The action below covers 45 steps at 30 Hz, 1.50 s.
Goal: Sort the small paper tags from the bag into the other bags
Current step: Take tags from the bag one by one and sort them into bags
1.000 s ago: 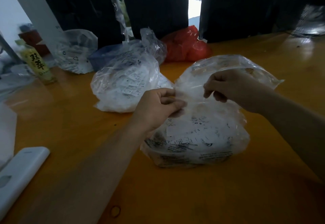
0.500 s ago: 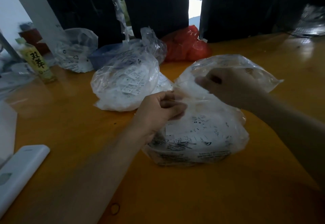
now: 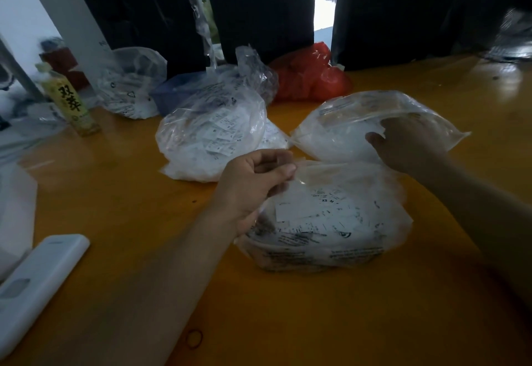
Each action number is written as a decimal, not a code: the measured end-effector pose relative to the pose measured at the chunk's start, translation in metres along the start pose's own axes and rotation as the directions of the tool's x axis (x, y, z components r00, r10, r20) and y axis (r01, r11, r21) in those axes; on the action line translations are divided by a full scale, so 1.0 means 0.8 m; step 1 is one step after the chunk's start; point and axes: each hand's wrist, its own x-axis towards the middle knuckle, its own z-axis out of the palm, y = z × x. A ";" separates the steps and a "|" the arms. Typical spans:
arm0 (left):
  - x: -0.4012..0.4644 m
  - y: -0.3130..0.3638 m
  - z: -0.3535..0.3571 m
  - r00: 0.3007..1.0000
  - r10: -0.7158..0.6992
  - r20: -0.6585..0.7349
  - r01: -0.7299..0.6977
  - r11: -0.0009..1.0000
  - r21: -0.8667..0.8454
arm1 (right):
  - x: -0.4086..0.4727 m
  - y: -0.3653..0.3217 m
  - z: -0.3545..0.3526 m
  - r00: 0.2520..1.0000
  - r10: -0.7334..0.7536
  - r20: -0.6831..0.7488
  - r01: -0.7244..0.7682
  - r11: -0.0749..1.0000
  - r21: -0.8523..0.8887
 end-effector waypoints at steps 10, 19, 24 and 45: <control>-0.001 -0.007 -0.008 0.987 0.161 0.023 -0.162 0.985 0.051 | -0.074 -0.076 -0.030 0.884 -0.454 -0.113 0.460 0.802 0.381; -0.007 -0.008 -0.001 0.997 0.042 0.067 -0.048 0.993 0.103 | -0.085 -0.083 -0.006 0.943 -0.327 -0.057 0.241 0.557 0.795; -0.005 -0.009 -0.004 0.997 0.045 -0.060 -0.046 0.999 -0.017 | -0.081 -0.074 0.001 0.952 -0.305 -0.031 0.223 0.618 0.754; -0.006 -0.014 -0.002 0.999 0.014 -0.039 -0.026 0.939 -0.342 | -0.058 -0.032 -0.008 0.863 -0.272 0.425 -0.362 0.255 0.897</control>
